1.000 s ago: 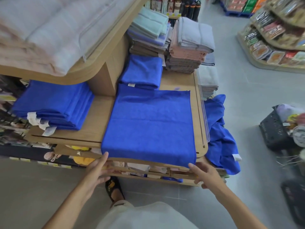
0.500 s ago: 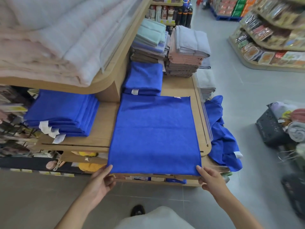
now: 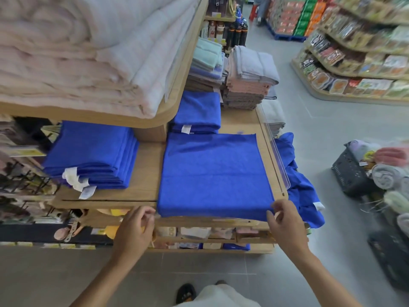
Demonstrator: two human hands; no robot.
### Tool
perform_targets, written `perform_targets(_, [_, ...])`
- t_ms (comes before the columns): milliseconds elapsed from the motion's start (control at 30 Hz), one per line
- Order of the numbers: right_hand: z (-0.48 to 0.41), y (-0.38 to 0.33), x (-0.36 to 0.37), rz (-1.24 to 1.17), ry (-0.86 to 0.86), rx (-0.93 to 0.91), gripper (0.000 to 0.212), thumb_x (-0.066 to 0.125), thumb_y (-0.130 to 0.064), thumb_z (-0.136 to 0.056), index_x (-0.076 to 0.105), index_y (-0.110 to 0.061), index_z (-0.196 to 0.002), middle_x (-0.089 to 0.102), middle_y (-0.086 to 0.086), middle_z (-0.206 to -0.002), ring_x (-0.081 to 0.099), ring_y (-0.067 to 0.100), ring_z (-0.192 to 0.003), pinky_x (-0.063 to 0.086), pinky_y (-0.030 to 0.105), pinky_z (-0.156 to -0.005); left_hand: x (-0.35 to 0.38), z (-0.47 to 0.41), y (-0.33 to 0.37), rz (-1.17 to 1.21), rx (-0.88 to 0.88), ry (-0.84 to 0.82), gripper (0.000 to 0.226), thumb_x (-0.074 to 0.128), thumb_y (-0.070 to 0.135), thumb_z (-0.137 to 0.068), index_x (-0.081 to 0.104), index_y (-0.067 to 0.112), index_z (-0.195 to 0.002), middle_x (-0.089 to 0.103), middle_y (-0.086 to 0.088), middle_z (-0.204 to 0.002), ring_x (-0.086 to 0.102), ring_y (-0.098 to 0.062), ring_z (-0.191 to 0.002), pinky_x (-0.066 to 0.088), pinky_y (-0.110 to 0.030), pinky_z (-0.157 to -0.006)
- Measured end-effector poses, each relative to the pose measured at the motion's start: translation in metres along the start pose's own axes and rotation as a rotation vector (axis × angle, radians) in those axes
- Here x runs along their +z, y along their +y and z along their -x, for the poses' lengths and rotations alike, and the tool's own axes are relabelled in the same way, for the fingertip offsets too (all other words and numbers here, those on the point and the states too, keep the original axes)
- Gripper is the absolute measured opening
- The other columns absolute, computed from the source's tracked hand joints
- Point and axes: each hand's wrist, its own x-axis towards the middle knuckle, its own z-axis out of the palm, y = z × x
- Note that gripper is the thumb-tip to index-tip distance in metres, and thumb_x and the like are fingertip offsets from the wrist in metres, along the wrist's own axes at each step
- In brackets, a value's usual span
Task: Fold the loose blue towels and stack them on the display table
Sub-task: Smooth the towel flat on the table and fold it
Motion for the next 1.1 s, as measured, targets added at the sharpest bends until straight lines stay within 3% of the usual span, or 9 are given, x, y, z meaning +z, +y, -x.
perform_targets(233, [-0.077, -0.054, 0.005, 0.045, -0.115, -0.25, 0.025, 0.064, -0.017, -0.095, 0.054, -0.037, -0.108, 0.052, -0.022, -0.114, 0.061, 0.008, -0.071, 0.048, 0.027, -0.055, -0.003, -0.087, 0.031, -0.127, 0.101, 0.023, 0.017, 0.059, 0.028, -0.094, 0.06, 0.039, -0.107, 0.057, 0.021, -0.109, 0.062, -0.007, -0.087, 0.051, -0.03, -0.067])
perform_targets(367, [-0.145, -0.068, 0.014, 0.025, -0.13, -0.192, 0.031, 0.06, -0.014, -0.094, 0.058, -0.026, -0.123, 0.056, -0.008, -0.126, 0.06, 0.006, -0.071, 0.043, 0.023, -0.064, 0.005, -0.156, 0.042, -0.117, -0.054, -0.076, 0.026, 0.054, 0.036, -0.095, 0.063, 0.034, -0.12, 0.059, 0.009, -0.126, 0.064, -0.02, -0.108, 0.051, -0.034, -0.084])
perform_targets(433, [-0.175, -0.072, 0.015, 0.013, -0.153, -0.119, 0.042, 0.059, -0.012, -0.093, 0.054, -0.02, -0.134, 0.054, -0.002, -0.134, 0.067, 0.019, -0.09, 0.051, 0.033, -0.072, 0.009, -0.188, 0.043, -0.158, -0.18, -0.173, 0.031, 0.052, 0.041, -0.095, 0.063, 0.028, -0.121, 0.059, 0.0, -0.129, 0.062, -0.027, -0.113, 0.051, -0.039, -0.092])
perform_targets(500, [-0.202, -0.075, 0.013, -0.007, -0.164, -0.042, 0.051, 0.058, -0.01, -0.093, 0.048, -0.018, -0.142, 0.051, 0.001, -0.142, 0.072, 0.023, -0.081, 0.06, 0.041, -0.07, 0.015, -0.214, 0.044, -0.207, -0.269, -0.24, 0.034, 0.051, 0.047, -0.095, 0.063, 0.023, -0.115, 0.058, -0.006, -0.127, 0.061, -0.031, -0.11, 0.051, -0.041, -0.093])
perform_targets(600, [-0.236, -0.075, 0.012, 0.05, -0.202, 0.001, 0.061, 0.056, -0.007, -0.092, 0.04, -0.018, -0.15, 0.046, 0.006, -0.147, 0.072, 0.023, -0.067, 0.063, 0.043, -0.063, 0.024, -0.24, 0.047, -0.175, -0.351, -0.23, 0.04, 0.054, 0.047, -0.097, 0.065, 0.016, -0.119, 0.06, -0.012, -0.129, 0.06, -0.034, -0.114, 0.049, -0.04, -0.096])
perform_targets(733, [-0.268, -0.071, 0.016, 0.21, -0.315, -0.109, 0.063, 0.054, -0.009, -0.094, 0.035, -0.018, -0.154, 0.043, 0.01, -0.151, 0.072, 0.024, -0.082, 0.061, 0.044, -0.074, 0.033, -0.251, 0.05, -0.017, -0.415, -0.158, 0.049, 0.064, 0.048, -0.093, 0.065, 0.013, -0.127, 0.066, -0.005, -0.127, 0.062, -0.029, -0.115, 0.049, -0.043, -0.102])
perform_targets(867, [-0.29, -0.071, 0.024, 0.334, -0.435, -0.21, 0.057, 0.058, -0.016, -0.096, 0.043, -0.017, -0.15, 0.054, 0.011, -0.142, 0.063, 0.024, -0.092, 0.05, 0.033, -0.076, 0.044, -0.254, 0.06, 0.25, -0.503, -0.026, 0.031, 0.078, 0.036, -0.086, 0.063, 0.016, -0.103, 0.068, -0.008, -0.109, 0.066, -0.028, -0.103, 0.052, -0.045, -0.098])
perform_targets(967, [-0.304, -0.071, 0.022, 0.386, -0.478, -0.26, 0.042, 0.062, -0.023, -0.097, 0.057, -0.015, -0.138, 0.063, 0.011, -0.128, 0.061, 0.024, -0.095, 0.047, 0.032, -0.08, 0.042, -0.258, 0.066, 0.502, -0.534, -0.004, 0.026, 0.078, 0.026, -0.089, 0.067, 0.009, -0.105, 0.072, -0.009, -0.106, 0.068, -0.026, -0.1, 0.055, -0.042, -0.094])
perform_targets(1100, [-0.318, -0.076, 0.006, 0.393, -0.485, -0.304, 0.014, 0.064, -0.025, -0.096, 0.074, -0.018, -0.104, 0.071, 0.003, -0.104, 0.064, 0.02, -0.087, 0.048, 0.033, -0.073, 0.029, -0.254, 0.068, 0.656, -0.444, -0.031, 0.013, 0.066, 0.019, -0.098, 0.073, 0.017, -0.086, 0.075, 0.011, -0.082, 0.067, -0.006, -0.075, 0.049, -0.015, -0.062])
